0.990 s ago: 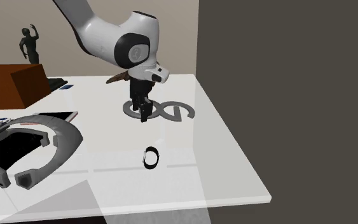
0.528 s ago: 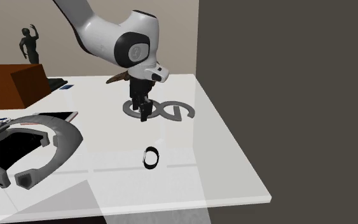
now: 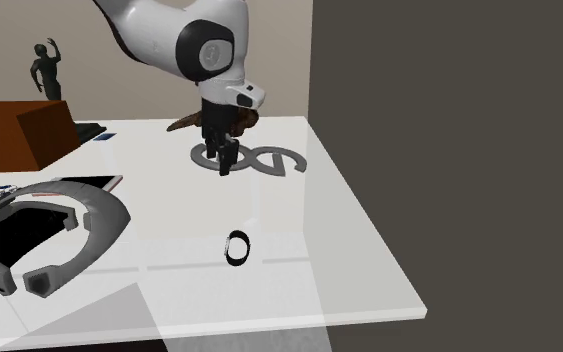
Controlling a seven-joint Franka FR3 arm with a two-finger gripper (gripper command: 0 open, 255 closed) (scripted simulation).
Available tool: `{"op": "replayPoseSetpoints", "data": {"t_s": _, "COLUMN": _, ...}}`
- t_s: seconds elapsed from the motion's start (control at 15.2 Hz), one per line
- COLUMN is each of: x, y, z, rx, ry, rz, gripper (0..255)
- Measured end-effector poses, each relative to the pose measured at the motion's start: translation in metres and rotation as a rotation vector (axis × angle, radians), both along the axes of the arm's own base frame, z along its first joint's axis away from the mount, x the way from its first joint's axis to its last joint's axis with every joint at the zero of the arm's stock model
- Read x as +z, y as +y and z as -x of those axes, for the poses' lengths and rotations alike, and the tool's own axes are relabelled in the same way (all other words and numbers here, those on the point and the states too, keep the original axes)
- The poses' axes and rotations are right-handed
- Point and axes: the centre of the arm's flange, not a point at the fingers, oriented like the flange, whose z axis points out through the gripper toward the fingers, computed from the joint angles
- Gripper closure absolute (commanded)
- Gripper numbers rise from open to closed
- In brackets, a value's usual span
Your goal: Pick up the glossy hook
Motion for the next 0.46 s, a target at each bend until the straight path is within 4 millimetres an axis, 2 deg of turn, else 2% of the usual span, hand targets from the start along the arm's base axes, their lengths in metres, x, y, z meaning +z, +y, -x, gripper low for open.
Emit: {"op": "replayPoseSetpoints", "data": {"t_s": 0.46, "x": 0.034, "y": -0.001, "z": 0.0, "rx": 0.0, "ry": 0.0, "rz": 0.0, "gripper": 255}}
